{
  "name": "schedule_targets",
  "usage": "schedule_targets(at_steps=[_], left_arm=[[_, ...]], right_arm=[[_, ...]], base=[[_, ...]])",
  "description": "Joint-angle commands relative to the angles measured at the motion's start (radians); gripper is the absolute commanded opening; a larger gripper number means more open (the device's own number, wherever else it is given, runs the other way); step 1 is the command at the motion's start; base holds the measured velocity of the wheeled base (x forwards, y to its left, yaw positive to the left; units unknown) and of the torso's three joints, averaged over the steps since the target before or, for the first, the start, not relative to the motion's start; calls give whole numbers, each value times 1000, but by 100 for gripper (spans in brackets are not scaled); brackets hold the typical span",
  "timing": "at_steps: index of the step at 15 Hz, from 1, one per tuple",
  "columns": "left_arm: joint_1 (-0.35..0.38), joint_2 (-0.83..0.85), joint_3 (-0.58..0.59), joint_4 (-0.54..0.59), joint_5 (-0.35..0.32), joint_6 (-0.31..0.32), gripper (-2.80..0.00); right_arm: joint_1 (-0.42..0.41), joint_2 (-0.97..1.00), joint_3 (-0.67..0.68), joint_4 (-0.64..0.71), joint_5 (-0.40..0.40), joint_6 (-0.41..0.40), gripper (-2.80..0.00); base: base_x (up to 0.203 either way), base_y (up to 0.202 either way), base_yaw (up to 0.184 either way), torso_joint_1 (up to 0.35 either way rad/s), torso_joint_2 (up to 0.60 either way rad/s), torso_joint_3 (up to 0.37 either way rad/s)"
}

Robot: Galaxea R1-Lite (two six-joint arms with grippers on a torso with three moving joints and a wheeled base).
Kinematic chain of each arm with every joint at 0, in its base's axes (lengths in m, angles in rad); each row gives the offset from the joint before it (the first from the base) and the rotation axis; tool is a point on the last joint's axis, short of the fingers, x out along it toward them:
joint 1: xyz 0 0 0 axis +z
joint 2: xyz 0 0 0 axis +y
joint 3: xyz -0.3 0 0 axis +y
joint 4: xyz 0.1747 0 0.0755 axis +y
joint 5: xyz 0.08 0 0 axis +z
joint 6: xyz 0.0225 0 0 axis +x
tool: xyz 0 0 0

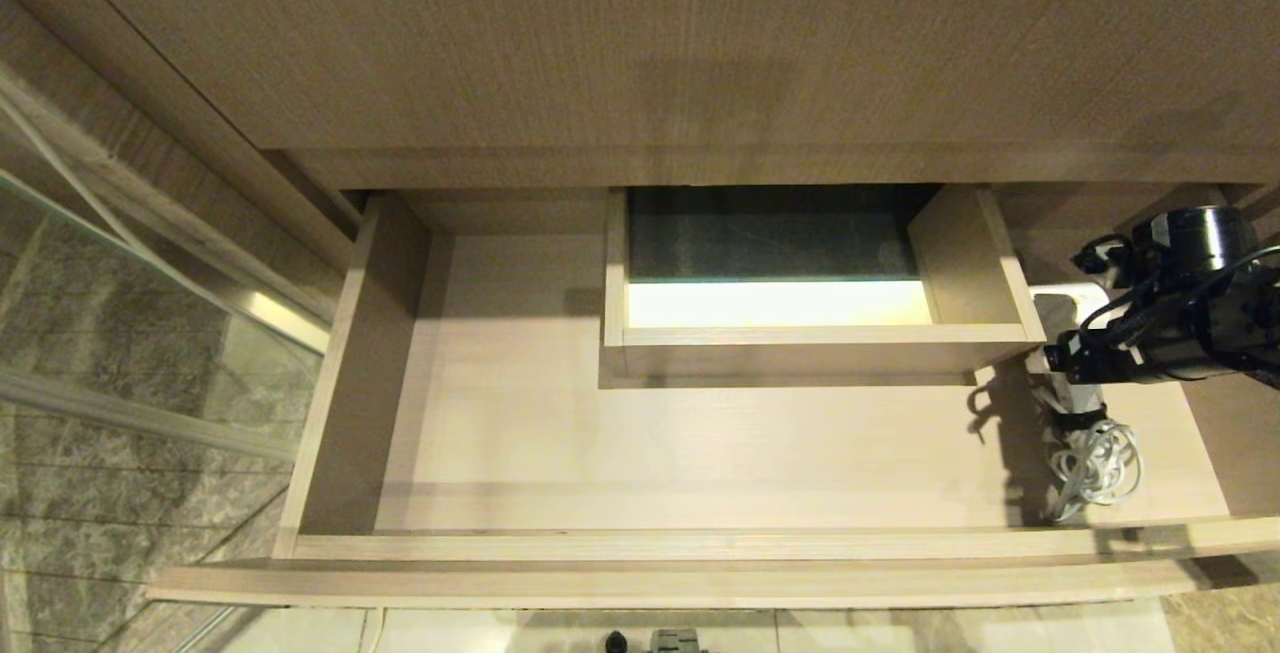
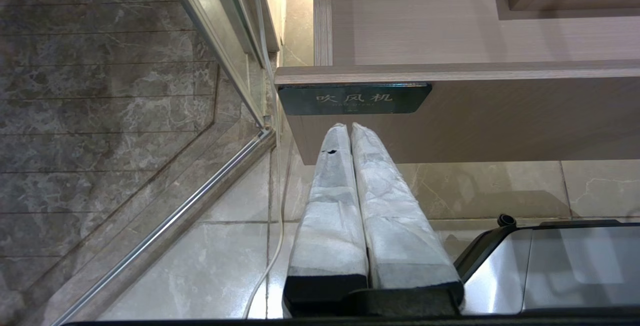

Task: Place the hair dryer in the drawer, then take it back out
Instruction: Take the hairdryer out

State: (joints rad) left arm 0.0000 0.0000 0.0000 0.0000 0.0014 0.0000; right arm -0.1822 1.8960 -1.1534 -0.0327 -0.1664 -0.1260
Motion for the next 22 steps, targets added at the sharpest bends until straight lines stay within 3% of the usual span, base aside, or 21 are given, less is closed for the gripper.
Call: schedule_targets(at_steps=[1,6,17,18,22], left_arm=[[0,0,0,0,0,0,-280],[0,0,0,0,0,0,-280],[0,0,0,0,0,0,-280],[0,0,0,0,0,0,-280],[0,0,0,0,0,0,-280]], right_arm=[[0,44,-23,-8,1,-1,0],[-2,115,-86,-22,39,3,0],[-5,147,-103,-57,45,0,0],[-5,148,-96,-63,45,-1,-280],[-5,153,-100,-53,45,-17,-280]], base=[[0,0,0,0,0,0],[0,0,0,0,0,0],[0,0,0,0,0,0],[0,0,0,0,0,0],[0,0,0,0,0,0]])
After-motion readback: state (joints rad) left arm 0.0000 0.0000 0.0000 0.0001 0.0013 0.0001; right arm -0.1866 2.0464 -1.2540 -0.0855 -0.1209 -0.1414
